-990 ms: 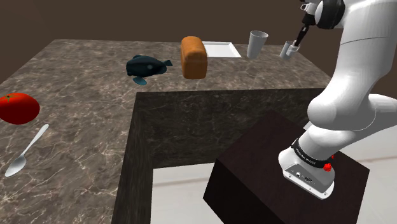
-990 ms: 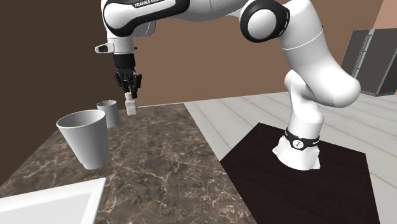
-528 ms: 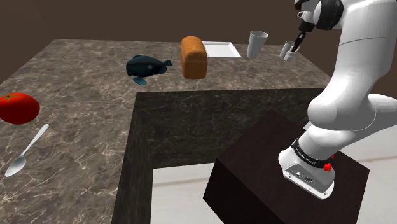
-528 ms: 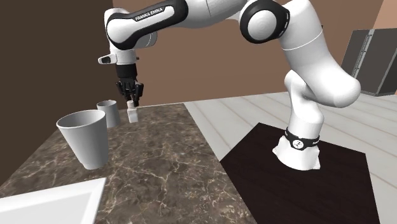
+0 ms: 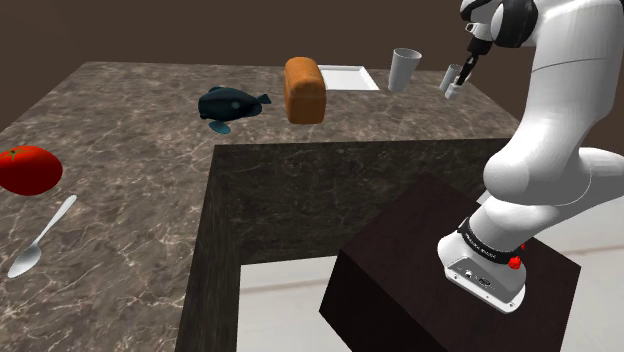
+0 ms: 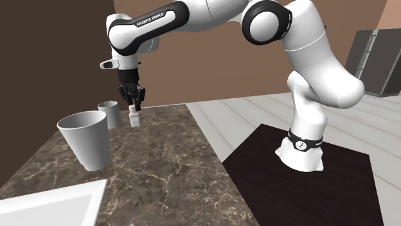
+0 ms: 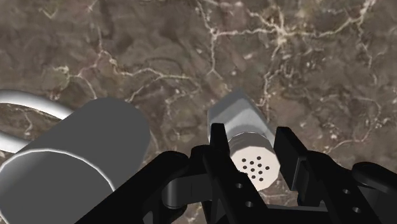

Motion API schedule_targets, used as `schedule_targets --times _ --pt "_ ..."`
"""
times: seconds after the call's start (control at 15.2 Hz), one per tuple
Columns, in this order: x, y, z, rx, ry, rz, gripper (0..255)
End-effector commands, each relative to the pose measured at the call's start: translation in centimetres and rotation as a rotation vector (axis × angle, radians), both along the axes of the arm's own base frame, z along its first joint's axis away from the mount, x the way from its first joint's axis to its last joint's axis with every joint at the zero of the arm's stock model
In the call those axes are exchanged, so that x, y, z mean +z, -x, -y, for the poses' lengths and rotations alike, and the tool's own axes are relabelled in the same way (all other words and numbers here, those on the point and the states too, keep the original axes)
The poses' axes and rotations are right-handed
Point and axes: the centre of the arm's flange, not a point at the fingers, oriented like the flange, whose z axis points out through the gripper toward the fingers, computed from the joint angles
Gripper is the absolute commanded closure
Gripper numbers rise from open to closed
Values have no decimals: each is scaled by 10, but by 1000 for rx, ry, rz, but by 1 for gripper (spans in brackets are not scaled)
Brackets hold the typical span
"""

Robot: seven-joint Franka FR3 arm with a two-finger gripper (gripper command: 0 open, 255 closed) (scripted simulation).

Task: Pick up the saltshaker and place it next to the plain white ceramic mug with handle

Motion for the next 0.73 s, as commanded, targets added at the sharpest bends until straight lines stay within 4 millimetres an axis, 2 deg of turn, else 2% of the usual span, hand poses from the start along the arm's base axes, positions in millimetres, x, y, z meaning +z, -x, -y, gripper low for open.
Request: schedule_targets --times 0.0,0.07,0.4,0.66 --pt "0 0 0 0 0 0 255" --pt "0 0 0 0 0 0 0" --pt "0 0 0 0 0 0 0" --pt "50 0 1 0 0 0 0"
